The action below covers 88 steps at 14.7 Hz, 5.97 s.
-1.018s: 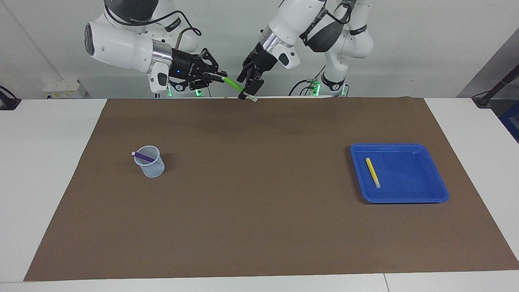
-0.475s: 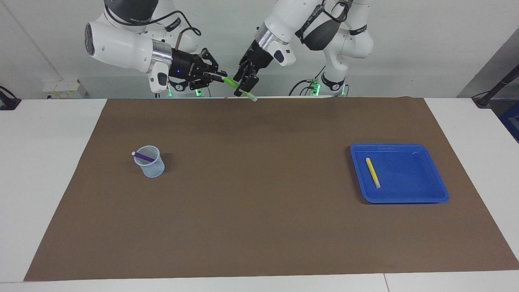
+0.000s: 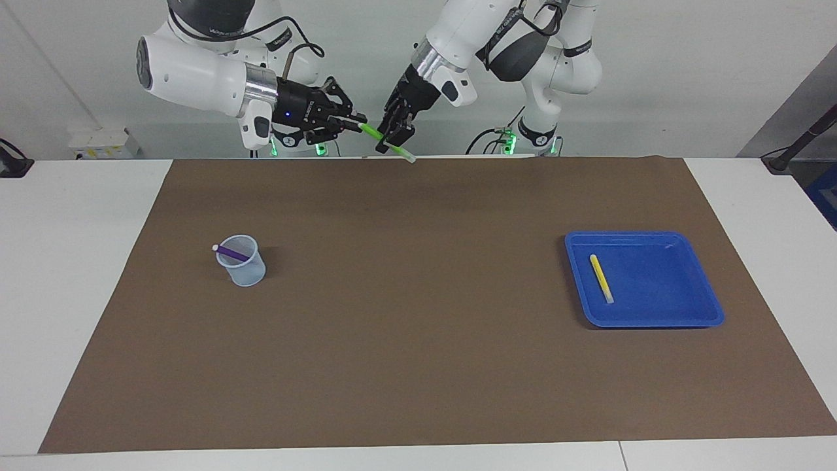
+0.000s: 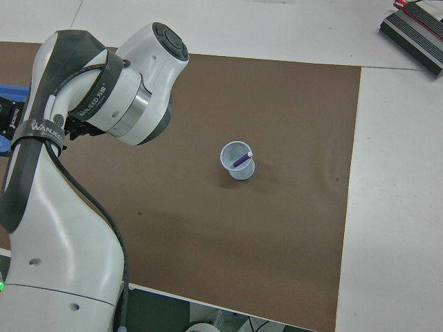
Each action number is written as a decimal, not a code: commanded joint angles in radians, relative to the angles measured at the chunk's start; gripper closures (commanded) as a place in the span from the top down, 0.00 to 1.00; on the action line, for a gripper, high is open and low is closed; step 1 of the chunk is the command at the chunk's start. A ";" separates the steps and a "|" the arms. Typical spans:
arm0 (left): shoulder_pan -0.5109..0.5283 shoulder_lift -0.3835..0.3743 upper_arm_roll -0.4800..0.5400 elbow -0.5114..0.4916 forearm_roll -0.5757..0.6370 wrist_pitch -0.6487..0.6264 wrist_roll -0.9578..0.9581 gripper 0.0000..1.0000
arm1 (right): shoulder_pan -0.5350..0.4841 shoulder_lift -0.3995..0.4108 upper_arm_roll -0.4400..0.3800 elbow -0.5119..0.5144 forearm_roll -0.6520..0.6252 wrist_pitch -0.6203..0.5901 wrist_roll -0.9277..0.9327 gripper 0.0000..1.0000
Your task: Right arm passes pens to left for tray arrangement
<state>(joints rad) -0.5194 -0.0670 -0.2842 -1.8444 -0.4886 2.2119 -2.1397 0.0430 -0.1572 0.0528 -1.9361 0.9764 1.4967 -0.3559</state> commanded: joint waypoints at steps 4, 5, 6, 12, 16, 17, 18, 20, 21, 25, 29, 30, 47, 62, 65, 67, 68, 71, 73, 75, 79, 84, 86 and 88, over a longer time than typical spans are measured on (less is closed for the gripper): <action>-0.014 0.007 0.010 0.011 0.022 -0.004 -0.022 0.00 | -0.014 -0.024 0.001 -0.032 0.036 0.004 -0.032 0.00; -0.014 0.007 0.010 0.013 0.022 -0.003 -0.022 0.00 | -0.014 -0.024 0.001 -0.032 0.036 0.004 -0.032 0.00; -0.014 0.007 0.010 0.013 0.022 -0.004 -0.022 0.00 | -0.014 -0.024 0.001 -0.030 0.036 0.005 -0.032 0.00; -0.014 0.007 0.008 0.014 0.048 -0.004 -0.019 0.00 | -0.009 -0.013 0.001 -0.014 -0.008 0.043 -0.012 0.84; 0.001 0.004 0.017 0.014 0.077 -0.079 0.020 0.00 | -0.009 -0.010 0.001 -0.007 -0.081 0.071 -0.078 1.00; 0.015 -0.004 0.022 0.013 0.090 -0.127 0.058 0.00 | -0.009 -0.008 0.001 -0.007 -0.102 0.073 -0.080 1.00; 0.057 -0.005 0.022 0.013 0.090 -0.170 0.111 0.00 | -0.011 -0.007 0.001 -0.006 -0.134 0.077 -0.080 1.00; 0.126 -0.010 0.022 0.014 0.090 -0.247 0.213 0.00 | -0.012 -0.007 0.001 -0.007 -0.204 0.109 -0.083 1.00; 0.163 -0.011 0.022 0.014 0.091 -0.270 0.253 0.00 | -0.012 -0.007 0.001 -0.007 -0.238 0.114 -0.081 1.00; 0.321 -0.024 0.022 -0.001 0.093 -0.320 0.493 0.00 | -0.015 -0.005 0.001 -0.007 -0.361 0.149 -0.080 1.00; 0.527 -0.039 0.022 -0.028 0.091 -0.380 0.810 0.00 | -0.020 -0.005 0.001 -0.010 -0.525 0.163 -0.078 1.00; 0.574 -0.045 0.022 -0.045 0.091 -0.386 0.890 0.00 | -0.022 -0.005 0.001 -0.011 -0.559 0.171 -0.078 1.00; 0.886 0.203 0.023 -0.090 0.523 -0.195 2.061 0.00 | -0.135 -0.022 -0.002 -0.109 -0.871 0.324 -0.064 1.00; 0.888 0.435 0.020 -0.056 0.671 -0.003 2.132 0.00 | -0.172 0.067 -0.002 -0.165 -0.995 0.490 0.138 1.00; 0.889 0.432 0.020 -0.071 0.671 -0.006 2.134 0.00 | -0.172 0.074 -0.002 -0.175 -0.999 0.504 0.166 1.00; 0.891 0.429 0.020 -0.082 0.671 -0.008 2.132 0.30 | -0.175 0.090 -0.002 -0.173 -1.012 0.526 0.175 1.00; 0.891 0.427 0.020 -0.084 0.671 -0.008 2.134 0.39 | -0.183 0.099 -0.002 -0.173 -1.015 0.543 0.175 1.00; 0.892 0.426 0.020 -0.082 0.670 -0.021 2.134 0.51 | -0.192 0.123 -0.002 -0.173 -1.015 0.568 0.175 1.00; 0.889 0.426 0.019 -0.070 0.670 -0.046 2.132 0.53 | -0.193 0.137 -0.002 -0.175 -1.016 0.586 0.176 1.00; 0.886 0.423 0.017 -0.047 0.665 -0.089 2.131 0.53 | -0.193 0.148 -0.002 -0.175 -1.021 0.599 0.176 1.00; 0.880 0.401 0.014 0.022 0.606 -0.221 2.121 0.53 | -0.199 0.162 -0.002 -0.176 -1.032 0.623 0.175 1.00; 0.877 0.329 0.014 0.040 0.449 -0.300 1.978 0.64 | -0.199 0.179 -0.002 -0.187 -1.042 0.668 0.173 0.91; 0.872 0.303 0.010 0.039 0.400 -0.355 1.893 0.71 | -0.201 0.185 -0.002 -0.187 -1.042 0.675 0.173 0.89; 0.856 0.271 0.002 0.037 0.348 -0.405 1.800 0.75 | -0.201 0.185 -0.002 -0.188 -1.042 0.675 0.173 0.88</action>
<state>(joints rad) 0.3566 0.2472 -0.2822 -1.7977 -0.1003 1.8617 -0.2515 -0.1436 0.0284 0.0414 -2.1116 -0.0334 2.1461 -0.2017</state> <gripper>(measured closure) 0.300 0.097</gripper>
